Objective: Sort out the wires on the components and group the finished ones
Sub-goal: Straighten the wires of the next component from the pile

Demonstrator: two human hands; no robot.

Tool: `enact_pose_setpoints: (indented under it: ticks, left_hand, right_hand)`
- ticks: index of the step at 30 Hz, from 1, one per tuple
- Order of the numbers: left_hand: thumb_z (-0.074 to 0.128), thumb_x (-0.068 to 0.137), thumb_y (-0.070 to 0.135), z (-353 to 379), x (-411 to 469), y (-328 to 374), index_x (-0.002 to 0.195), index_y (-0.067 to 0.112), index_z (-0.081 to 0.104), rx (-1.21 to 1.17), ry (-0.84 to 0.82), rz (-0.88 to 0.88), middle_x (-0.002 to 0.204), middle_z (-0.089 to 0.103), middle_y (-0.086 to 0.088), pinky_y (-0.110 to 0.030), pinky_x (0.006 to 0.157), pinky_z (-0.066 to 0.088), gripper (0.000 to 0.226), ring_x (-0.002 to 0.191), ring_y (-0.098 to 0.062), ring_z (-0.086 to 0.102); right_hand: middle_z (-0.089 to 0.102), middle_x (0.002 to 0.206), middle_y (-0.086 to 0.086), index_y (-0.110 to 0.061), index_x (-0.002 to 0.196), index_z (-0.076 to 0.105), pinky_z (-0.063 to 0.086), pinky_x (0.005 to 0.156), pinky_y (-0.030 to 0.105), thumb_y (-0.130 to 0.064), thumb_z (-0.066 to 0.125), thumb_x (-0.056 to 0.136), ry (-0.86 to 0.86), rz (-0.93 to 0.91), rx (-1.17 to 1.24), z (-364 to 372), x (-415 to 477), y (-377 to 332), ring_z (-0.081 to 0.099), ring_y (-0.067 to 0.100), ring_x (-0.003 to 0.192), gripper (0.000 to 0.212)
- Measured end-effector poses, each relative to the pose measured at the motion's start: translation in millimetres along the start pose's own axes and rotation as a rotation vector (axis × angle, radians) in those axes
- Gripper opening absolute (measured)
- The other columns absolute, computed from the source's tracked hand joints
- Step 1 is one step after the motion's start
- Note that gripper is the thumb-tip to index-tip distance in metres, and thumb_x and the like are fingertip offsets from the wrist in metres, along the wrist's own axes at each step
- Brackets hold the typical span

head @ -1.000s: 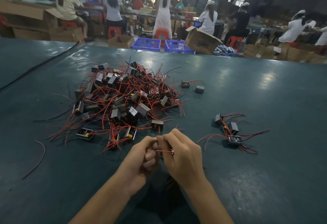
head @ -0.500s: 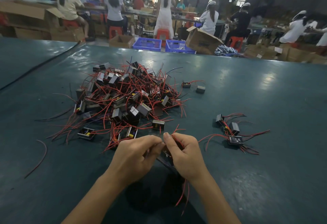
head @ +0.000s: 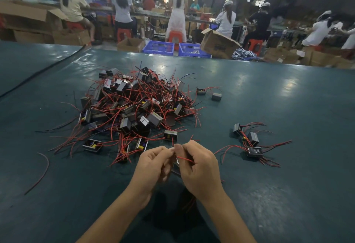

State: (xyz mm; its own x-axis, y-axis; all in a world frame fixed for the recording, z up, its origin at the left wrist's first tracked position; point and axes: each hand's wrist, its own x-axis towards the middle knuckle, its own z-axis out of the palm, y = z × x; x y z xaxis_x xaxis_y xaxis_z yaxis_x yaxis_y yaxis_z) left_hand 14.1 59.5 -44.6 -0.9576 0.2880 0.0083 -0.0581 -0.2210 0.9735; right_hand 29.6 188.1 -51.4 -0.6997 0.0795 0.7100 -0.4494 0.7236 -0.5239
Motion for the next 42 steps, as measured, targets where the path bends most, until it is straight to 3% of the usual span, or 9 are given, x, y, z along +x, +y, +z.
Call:
enact_pose_setpoints:
  ticks: [2, 6, 17, 19, 22, 28, 34, 38, 42]
  left_hand:
    - [0.06, 0.083, 0.036, -3.3, 0.4, 1.1, 0.055, 0.022, 0.06, 0.128, -0.026, 0.146, 0.046, 0.046, 0.003, -0.017, 0.041, 0.033, 0.031, 0.04, -0.008, 0.038]
    - [0.059, 0.084, 0.035, -9.4, 3.2, 1.1, 0.07, 0.019, 0.064, 0.219, -0.043, 0.27, 0.05, 0.049, 0.002, -0.025, 0.044, 0.035, 0.022, 0.046, -0.014, 0.043]
    - [0.054, 0.094, 0.036, -19.6, 1.5, 0.9, 0.084, 0.031, 0.062, 0.661, -0.055, 0.622, 0.061, 0.056, 0.006, -0.029, 0.047, 0.043, 0.013, 0.049, -0.013, 0.051]
    - [0.056, 0.095, 0.028, -16.2, 0.6, 0.7, 0.076, 0.024, 0.062, 0.601, -0.028, 0.557, 0.058, 0.055, 0.003, -0.029, 0.045, 0.042, 0.021, 0.048, -0.01, 0.048]
    - [0.052, 0.098, 0.01, -5.5, 1.5, 2.2, 0.059, 0.019, 0.059, 0.225, 0.061, 0.228, 0.047, 0.048, 0.002, -0.019, 0.041, 0.034, 0.04, 0.042, -0.008, 0.04]
    - [0.055, 0.093, 0.018, -7.2, 8.9, 3.0, 0.058, 0.016, 0.054, -0.107, 0.209, -0.269, 0.047, 0.046, 0.002, -0.018, 0.038, 0.034, 0.035, 0.037, -0.008, 0.039]
    - [0.057, 0.094, 0.021, -14.0, 12.8, -2.5, 0.063, 0.017, 0.058, 0.065, 0.192, -0.214, 0.059, 0.058, 0.0, -0.017, 0.043, 0.039, 0.031, 0.045, -0.008, 0.047]
    - [0.056, 0.097, 0.021, -18.7, 14.0, -2.7, 0.071, 0.012, 0.061, 0.253, 0.193, -0.067, 0.062, 0.063, -0.003, -0.016, 0.041, 0.036, 0.028, 0.045, -0.008, 0.052]
    - [0.067, 0.089, 0.03, -17.3, 10.1, -9.6, 0.081, 0.017, 0.061, 0.495, 0.219, 0.202, 0.068, 0.065, 0.004, -0.021, 0.052, 0.047, 0.017, 0.057, -0.012, 0.058]
  right_hand:
    - [0.042, 0.057, -0.012, -0.018, 0.063, 0.049, 0.035, 0.044, 0.033, -0.026, 0.055, 0.097, -0.012, 0.066, 0.096, 0.5, 0.4, 1.7, 0.037, 0.009, 0.049, 0.036]
    - [0.05, 0.052, 0.003, -0.003, 0.062, 0.053, 0.037, 0.048, 0.043, -0.038, 0.048, 0.097, -0.054, 0.178, 0.265, 0.0, 0.0, 6.3, 0.043, 0.02, 0.047, 0.049]
    - [0.042, 0.052, 0.007, -0.001, 0.06, 0.047, 0.032, 0.044, 0.037, -0.026, 0.052, 0.098, -0.124, 0.23, 0.393, -1.7, 1.0, 2.5, 0.036, 0.021, 0.045, 0.046]
    - [0.04, 0.051, 0.004, -0.002, 0.06, 0.048, 0.031, 0.044, 0.036, -0.027, 0.052, 0.097, -0.149, 0.229, 0.395, -0.1, 0.9, 1.8, 0.035, 0.02, 0.046, 0.045]
    - [0.045, 0.053, 0.002, -0.006, 0.064, 0.052, 0.034, 0.045, 0.036, -0.029, 0.053, 0.098, -0.163, 0.227, 0.374, 3.0, -1.0, 2.4, 0.038, 0.019, 0.047, 0.042]
    - [0.07, 0.081, -0.001, -0.03, 0.09, 0.068, 0.054, 0.065, 0.037, -0.017, 0.061, 0.095, -0.203, 0.395, 0.458, 2.7, 0.2, 2.1, 0.065, 0.024, 0.071, 0.015]
    - [0.072, 0.084, -0.006, -0.028, 0.089, 0.071, 0.055, 0.066, 0.029, -0.016, 0.069, 0.09, -0.119, 0.506, 0.49, -0.8, 4.4, 8.7, 0.064, 0.012, 0.071, 0.013]
    - [0.071, 0.082, -0.01, -0.028, 0.086, 0.071, 0.055, 0.068, 0.026, -0.029, 0.075, 0.084, -0.014, 0.536, 0.433, -2.3, 4.8, 12.3, 0.065, 0.014, 0.075, 0.004]
    - [0.068, 0.066, -0.011, -0.022, 0.076, 0.069, 0.043, 0.055, 0.01, -0.027, 0.075, 0.085, 0.067, 0.517, 0.438, -5.0, 8.1, 15.2, 0.055, -0.002, 0.055, 0.012]
